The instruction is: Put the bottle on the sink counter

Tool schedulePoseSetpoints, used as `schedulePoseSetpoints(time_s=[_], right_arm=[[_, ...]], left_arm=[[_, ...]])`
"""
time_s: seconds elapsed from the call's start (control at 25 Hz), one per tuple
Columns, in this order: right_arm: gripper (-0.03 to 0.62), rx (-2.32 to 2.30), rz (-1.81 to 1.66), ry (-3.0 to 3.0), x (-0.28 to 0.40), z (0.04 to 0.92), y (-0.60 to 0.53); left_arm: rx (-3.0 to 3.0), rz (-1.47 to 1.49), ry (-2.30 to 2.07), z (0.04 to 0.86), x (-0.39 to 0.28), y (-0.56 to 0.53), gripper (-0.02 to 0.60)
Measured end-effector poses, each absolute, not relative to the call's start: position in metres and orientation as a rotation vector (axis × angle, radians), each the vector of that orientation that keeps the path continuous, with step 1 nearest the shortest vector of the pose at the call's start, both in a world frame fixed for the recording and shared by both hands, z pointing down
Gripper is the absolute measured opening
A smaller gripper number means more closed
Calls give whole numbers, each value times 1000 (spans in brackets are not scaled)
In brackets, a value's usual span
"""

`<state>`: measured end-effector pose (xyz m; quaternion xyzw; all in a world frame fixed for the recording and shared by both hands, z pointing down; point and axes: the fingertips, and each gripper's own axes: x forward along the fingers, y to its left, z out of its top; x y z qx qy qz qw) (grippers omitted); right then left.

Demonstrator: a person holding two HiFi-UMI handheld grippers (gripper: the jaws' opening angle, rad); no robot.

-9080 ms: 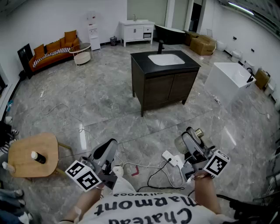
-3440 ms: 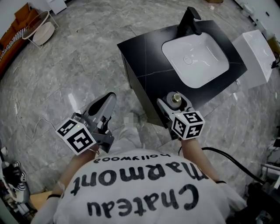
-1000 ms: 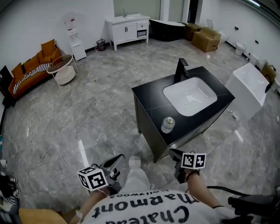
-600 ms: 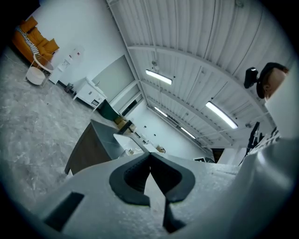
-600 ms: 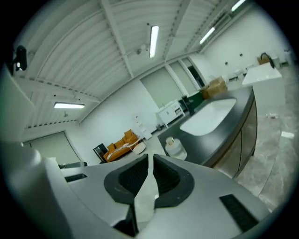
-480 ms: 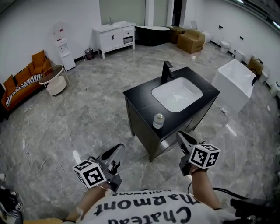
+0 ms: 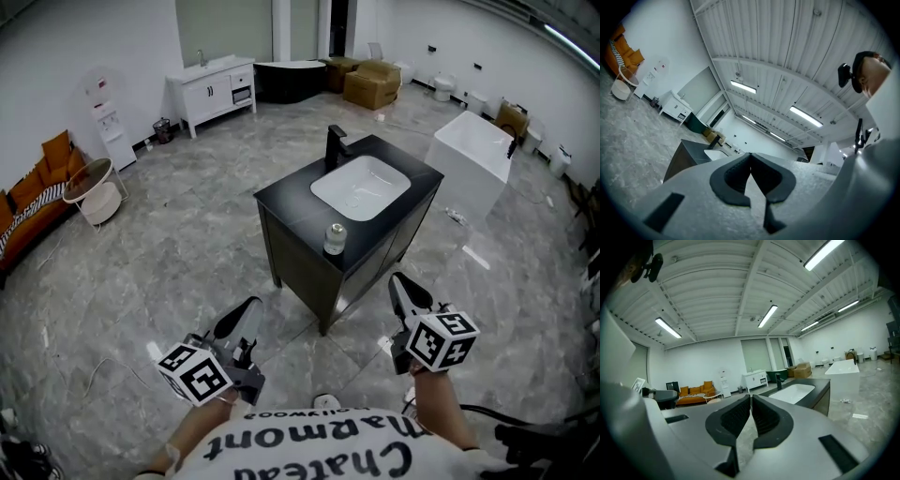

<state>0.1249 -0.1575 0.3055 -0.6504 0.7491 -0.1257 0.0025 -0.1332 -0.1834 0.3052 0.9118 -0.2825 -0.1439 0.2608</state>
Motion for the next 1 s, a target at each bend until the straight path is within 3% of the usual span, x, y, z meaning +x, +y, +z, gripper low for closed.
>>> schedulePoseSetpoints(time_s=[1.0], right_arm=[[26,-2160,-475,2295,16,346,-32]], left_arm=[[2485,-363,-656,324,-234,-78,15]])
